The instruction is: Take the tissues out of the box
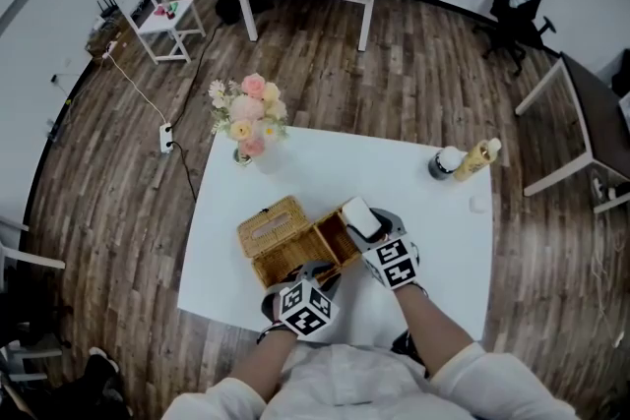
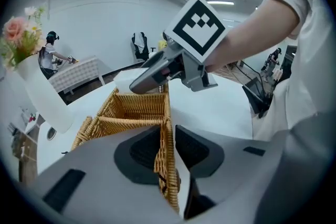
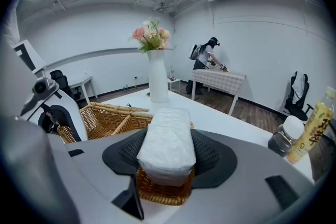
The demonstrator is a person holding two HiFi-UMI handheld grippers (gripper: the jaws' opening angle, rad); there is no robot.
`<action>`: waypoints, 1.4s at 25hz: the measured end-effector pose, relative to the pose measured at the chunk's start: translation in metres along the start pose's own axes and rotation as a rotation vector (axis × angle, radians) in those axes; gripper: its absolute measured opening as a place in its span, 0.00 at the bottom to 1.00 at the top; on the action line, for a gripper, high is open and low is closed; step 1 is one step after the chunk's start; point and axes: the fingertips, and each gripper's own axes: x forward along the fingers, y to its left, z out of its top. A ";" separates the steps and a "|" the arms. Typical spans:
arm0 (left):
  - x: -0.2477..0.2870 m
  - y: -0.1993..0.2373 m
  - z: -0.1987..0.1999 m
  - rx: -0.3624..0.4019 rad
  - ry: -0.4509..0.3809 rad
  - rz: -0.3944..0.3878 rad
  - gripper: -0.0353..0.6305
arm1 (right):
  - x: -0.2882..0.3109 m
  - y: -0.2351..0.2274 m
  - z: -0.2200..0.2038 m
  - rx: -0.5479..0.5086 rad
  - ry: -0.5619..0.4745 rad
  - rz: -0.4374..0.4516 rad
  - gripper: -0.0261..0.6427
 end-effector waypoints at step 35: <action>0.009 -0.001 -0.011 -0.090 0.044 -0.025 0.12 | -0.038 0.003 0.041 -0.008 -0.086 -0.028 0.43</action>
